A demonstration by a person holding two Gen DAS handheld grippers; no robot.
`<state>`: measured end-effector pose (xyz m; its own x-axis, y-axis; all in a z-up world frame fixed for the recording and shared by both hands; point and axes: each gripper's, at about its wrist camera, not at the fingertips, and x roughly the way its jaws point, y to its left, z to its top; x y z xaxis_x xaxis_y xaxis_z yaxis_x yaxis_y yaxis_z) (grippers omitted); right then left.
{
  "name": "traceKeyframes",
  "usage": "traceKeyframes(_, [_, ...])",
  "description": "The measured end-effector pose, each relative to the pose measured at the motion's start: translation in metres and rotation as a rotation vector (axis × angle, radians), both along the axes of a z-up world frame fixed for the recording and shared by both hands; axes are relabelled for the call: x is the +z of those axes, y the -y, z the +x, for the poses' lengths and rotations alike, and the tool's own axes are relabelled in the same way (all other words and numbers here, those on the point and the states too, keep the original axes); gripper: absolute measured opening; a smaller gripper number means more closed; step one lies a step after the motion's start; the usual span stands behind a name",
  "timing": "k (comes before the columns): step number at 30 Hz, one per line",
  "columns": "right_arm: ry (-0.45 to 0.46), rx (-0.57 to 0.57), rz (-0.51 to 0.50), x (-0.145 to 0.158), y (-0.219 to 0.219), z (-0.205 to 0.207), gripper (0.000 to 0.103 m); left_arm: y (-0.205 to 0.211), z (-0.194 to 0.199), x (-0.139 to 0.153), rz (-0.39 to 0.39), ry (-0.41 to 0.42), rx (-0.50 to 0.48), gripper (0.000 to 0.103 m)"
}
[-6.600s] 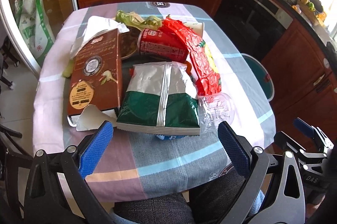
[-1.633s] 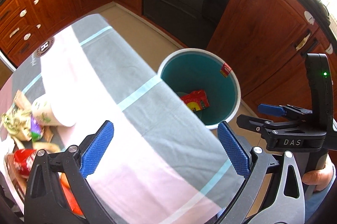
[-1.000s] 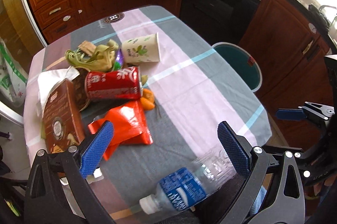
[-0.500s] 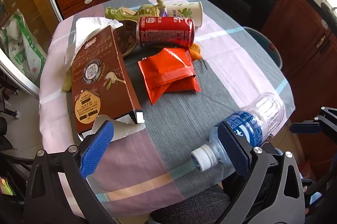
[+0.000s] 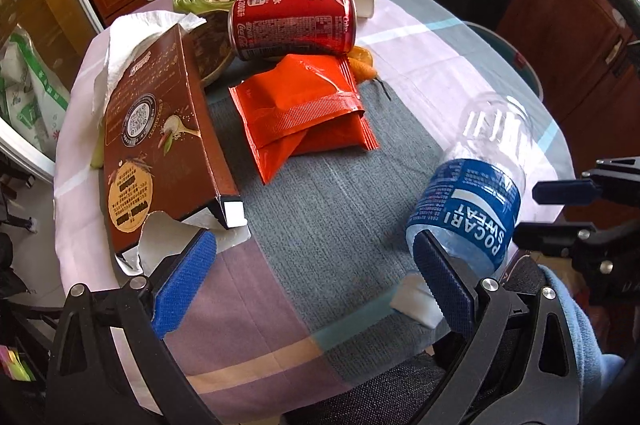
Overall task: Collect trash
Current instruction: 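Grasp the clear blue-labelled water bottle with the right tool, then grasp the orange snack packet with the left tool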
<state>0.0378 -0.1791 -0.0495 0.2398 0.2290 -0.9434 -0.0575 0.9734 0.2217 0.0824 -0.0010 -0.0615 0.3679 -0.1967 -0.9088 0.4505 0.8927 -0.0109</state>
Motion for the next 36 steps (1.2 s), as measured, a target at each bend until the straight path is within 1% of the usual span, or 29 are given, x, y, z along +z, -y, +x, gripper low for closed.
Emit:
traceKeyframes(3, [0.010,-0.042,0.024,0.003,0.014,0.016,0.049,0.002,0.004,-0.004,-0.019,-0.030,-0.003,0.099])
traceKeyframes(6, [0.021,-0.076,0.055,0.006,0.024,0.026,0.053,0.009,0.005,-0.007,-0.034,-0.050,-0.015,0.099])
traceKeyframes(10, [0.042,-0.111,0.097,0.015,0.037,0.038,0.065,0.020,0.007,-0.007,-0.056,-0.059,-0.023,0.099])
traceKeyframes(14, [0.066,-0.123,0.108,0.020,0.039,0.047,0.070,0.022,0.009,-0.004,-0.081,-0.069,-0.022,0.099])
traceKeyframes(15, [0.061,-0.114,0.106,0.017,0.036,0.049,0.074,0.021,0.010,-0.002,-0.082,-0.066,-0.019,0.099])
traceKeyframes(21, [0.006,-0.091,0.132,-0.012,0.019,0.062,0.074,-0.003,0.020,0.022,-0.101,-0.032,0.028,0.099])
traceKeyframes(25, [-0.003,-0.106,0.140,-0.027,0.019,0.066,0.073,-0.008,0.040,0.028,-0.091,-0.023,0.072,0.099])
traceKeyframes(27, [-0.001,-0.118,0.153,-0.031,0.025,0.066,0.064,-0.004,0.052,0.026,-0.087,-0.028,0.070,0.099])
traceKeyframes(28, [0.008,-0.125,0.157,-0.031,0.028,0.065,0.064,0.001,0.058,0.024,-0.074,-0.029,0.067,0.099])
traceKeyframes(31, [0.029,-0.125,0.124,-0.029,0.036,0.062,0.064,0.017,0.073,0.012,-0.019,-0.032,0.042,0.099])
traceKeyframes(36, [0.022,-0.143,0.145,-0.031,0.050,0.060,0.065,0.037,0.088,-0.002,0.048,-0.047,0.001,0.099])
